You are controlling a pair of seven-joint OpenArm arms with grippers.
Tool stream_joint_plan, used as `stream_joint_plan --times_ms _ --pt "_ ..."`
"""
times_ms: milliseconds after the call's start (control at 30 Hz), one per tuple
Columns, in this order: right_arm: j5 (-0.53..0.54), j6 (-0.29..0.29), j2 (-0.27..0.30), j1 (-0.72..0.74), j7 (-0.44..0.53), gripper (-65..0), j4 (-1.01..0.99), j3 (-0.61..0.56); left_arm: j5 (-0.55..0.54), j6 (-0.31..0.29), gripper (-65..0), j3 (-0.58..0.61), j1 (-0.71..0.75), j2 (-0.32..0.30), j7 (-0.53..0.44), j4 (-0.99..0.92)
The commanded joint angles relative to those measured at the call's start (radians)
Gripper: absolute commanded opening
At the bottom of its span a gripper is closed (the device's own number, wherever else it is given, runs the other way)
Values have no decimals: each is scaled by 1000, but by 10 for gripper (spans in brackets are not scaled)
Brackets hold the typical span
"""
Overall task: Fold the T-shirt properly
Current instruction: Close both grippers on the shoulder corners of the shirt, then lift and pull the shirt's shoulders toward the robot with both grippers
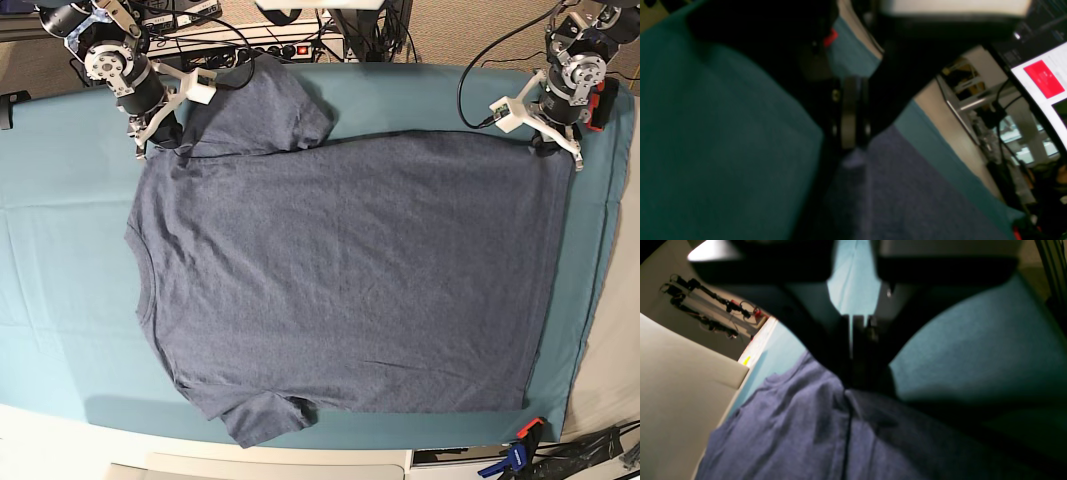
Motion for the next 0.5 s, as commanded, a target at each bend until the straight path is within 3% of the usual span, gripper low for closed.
stream_joint_plan --times_ms 0,67,167,467 --pt "-8 -41 15 3 -18 -650 16 8 -7 -3 -650 -3 5 -26 23 24" --pt "-10 -74 15 3 -39 -650 16 8 -29 15 -650 -5 10 -40 48 54" --pt "-18 -75 16 -6 -53 -650 17 8 -20 45 -650 -6 33 -61 68 92" --pt "-43 -75 17 -132 -94 -650 70 8 -16 48 -650 -34 103 -69 85 145"
